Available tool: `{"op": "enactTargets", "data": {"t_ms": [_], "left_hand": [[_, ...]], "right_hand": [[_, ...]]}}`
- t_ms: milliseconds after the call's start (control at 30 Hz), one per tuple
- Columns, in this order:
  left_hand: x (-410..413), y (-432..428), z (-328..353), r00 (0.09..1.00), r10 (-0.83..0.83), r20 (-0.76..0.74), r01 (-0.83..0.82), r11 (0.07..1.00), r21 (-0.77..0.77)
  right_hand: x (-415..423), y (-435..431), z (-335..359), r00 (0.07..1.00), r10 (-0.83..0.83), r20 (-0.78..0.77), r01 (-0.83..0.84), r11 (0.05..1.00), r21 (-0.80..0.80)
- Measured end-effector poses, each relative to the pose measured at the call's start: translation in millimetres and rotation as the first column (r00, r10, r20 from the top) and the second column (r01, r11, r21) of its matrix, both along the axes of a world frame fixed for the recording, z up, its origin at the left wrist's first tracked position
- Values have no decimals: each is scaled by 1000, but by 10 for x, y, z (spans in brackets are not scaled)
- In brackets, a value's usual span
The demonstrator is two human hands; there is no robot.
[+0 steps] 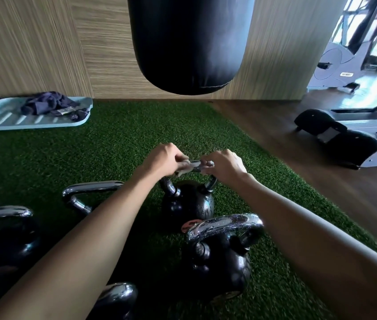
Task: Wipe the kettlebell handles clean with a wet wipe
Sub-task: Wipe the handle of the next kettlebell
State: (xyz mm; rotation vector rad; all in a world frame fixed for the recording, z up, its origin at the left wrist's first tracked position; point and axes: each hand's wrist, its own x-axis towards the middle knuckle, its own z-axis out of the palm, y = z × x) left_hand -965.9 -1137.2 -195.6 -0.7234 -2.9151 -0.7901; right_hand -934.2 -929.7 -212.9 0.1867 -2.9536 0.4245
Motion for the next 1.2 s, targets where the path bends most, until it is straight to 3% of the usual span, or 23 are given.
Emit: {"op": "enactTargets", "data": {"t_ms": [200, 400, 567, 767, 967, 1200], "left_hand": [[73, -317, -39, 986, 49, 159, -57, 997, 49], [222, -191, -89, 997, -72, 26, 68, 991, 114], [214, -347, -278, 981, -53, 188, -9, 948, 318], [297, -340, -333, 989, -135, 53, 110, 936, 335], [238, -547, -601, 965, -106, 242, -21, 881, 472], [270, -534, -670, 990, -82, 115, 21, 888, 460]], "right_hand": [[134, 145, -80, 999, 16, -31, -17, 999, -45], [246, 251, -94, 999, -16, -28, 15, 999, -37], [357, 234, -71, 997, -56, -46, 56, 998, 0], [453, 271, -99, 997, -44, -56, 43, 999, -15], [482, 292, -127, 997, -27, -73, 26, 1000, -13], [503, 346, -129, 996, -53, -76, 48, 997, -67]]}}
